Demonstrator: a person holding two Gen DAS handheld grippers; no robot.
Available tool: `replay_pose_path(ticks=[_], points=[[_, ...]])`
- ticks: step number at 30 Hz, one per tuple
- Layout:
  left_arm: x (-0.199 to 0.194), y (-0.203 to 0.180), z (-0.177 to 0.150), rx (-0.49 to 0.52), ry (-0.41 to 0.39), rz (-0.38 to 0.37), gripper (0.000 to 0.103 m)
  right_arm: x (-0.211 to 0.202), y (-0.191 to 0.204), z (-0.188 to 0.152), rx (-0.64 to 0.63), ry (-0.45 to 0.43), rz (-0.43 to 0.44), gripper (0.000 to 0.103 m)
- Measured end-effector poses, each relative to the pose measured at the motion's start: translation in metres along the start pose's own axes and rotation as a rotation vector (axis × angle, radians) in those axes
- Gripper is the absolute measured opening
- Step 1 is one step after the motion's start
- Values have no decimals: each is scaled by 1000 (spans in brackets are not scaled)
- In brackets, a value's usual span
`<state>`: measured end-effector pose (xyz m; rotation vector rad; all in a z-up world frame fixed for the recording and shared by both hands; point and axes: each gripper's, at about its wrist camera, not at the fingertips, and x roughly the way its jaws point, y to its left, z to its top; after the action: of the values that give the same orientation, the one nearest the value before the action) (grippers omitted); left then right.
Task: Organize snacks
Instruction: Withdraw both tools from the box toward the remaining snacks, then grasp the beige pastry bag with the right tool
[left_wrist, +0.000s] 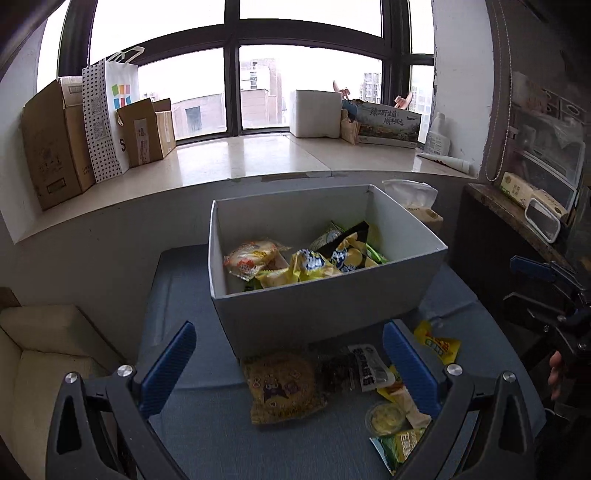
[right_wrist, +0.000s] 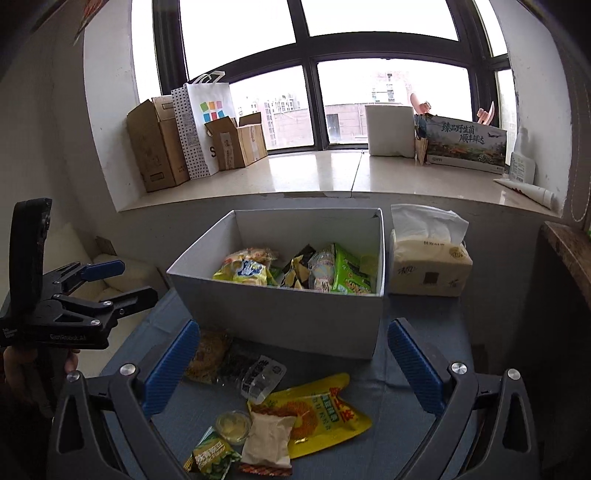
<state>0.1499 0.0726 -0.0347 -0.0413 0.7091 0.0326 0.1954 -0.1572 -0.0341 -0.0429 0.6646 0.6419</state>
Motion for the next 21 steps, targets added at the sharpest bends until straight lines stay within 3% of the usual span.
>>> replay_pose_path(ticks=[5,10,21], points=[[-20,-17,-55,-15,40,-29,103,0,6,-57,24,88,-19,103],[-30,-24,-83,-27,76,-53,103,18,11,-93,-14,174,-63,103],[-22,-16,-100,-83,127,-91,103,58,16,-98,-22,251,-58,103]])
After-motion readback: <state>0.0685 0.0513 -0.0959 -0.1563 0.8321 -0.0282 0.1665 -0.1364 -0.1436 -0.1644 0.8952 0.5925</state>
